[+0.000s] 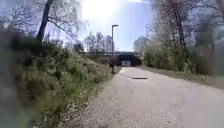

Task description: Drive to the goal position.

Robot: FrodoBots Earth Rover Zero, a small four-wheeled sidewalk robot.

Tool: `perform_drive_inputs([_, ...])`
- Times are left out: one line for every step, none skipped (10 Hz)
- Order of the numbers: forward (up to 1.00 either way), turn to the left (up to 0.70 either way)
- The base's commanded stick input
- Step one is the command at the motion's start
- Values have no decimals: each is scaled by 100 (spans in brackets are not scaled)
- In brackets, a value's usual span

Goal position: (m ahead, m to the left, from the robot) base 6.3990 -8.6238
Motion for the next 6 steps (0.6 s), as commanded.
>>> perform_drive_inputs([70,-14])
perform_drive_inputs([70,-14])
perform_drive_inputs([70,-14])
perform_drive_inputs([70,-14])
perform_drive_inputs([70,-14])
perform_drive_inputs([70,-14])
